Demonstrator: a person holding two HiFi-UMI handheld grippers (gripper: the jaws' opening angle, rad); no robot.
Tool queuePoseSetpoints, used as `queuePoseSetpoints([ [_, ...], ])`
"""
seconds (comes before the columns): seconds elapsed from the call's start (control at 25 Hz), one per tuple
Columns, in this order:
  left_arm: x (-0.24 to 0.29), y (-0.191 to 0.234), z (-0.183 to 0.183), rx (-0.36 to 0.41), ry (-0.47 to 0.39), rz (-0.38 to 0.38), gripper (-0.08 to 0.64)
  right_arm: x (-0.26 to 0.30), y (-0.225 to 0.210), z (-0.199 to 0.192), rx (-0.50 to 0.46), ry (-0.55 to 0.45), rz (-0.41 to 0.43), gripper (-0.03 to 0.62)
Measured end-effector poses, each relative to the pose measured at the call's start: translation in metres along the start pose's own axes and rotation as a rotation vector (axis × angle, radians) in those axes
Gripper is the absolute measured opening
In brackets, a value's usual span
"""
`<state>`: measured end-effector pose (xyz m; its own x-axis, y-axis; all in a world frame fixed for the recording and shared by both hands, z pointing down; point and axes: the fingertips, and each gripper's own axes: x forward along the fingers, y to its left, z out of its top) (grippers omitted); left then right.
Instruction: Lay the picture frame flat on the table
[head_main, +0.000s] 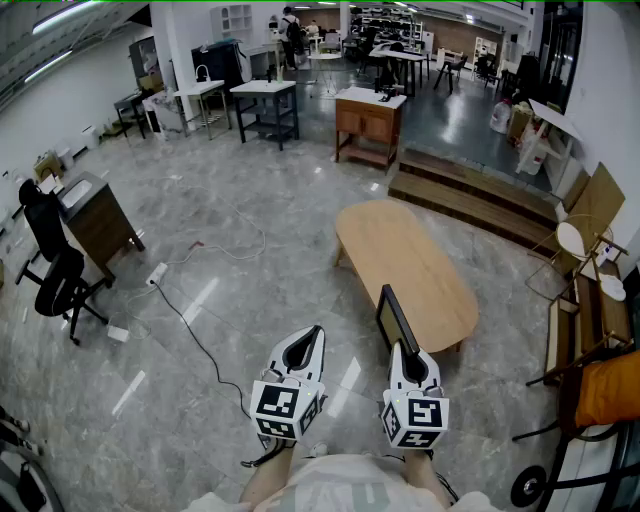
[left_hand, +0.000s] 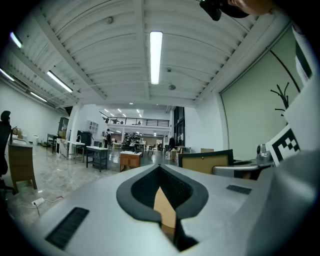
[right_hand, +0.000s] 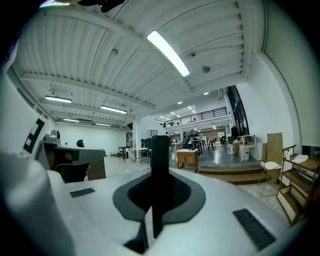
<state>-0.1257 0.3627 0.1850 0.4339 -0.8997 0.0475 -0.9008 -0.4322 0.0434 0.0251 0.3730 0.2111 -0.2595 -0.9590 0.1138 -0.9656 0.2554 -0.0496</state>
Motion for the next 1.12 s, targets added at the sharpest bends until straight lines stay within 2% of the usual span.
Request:
queuePoseSetpoints([
  [0.64, 0.008, 0.018, 0.004, 0.002, -0.021, -0.010, 0.009, 0.015, 0.008, 0.002, -0.003, -0.012, -0.006, 0.017],
  [0.76, 0.009, 0.028, 0.006, 0.000, -0.024, -0.008, 0.009, 0.021, 0.012, 0.007, 0.022, -0.032, -0.010, 0.017],
  [1.12, 0.001, 0.073, 0.005, 0.003, -0.037, 0.004, 0.009, 0.048, 0.048, 0.007, 0.003, -0.040, -0.013, 0.017],
])
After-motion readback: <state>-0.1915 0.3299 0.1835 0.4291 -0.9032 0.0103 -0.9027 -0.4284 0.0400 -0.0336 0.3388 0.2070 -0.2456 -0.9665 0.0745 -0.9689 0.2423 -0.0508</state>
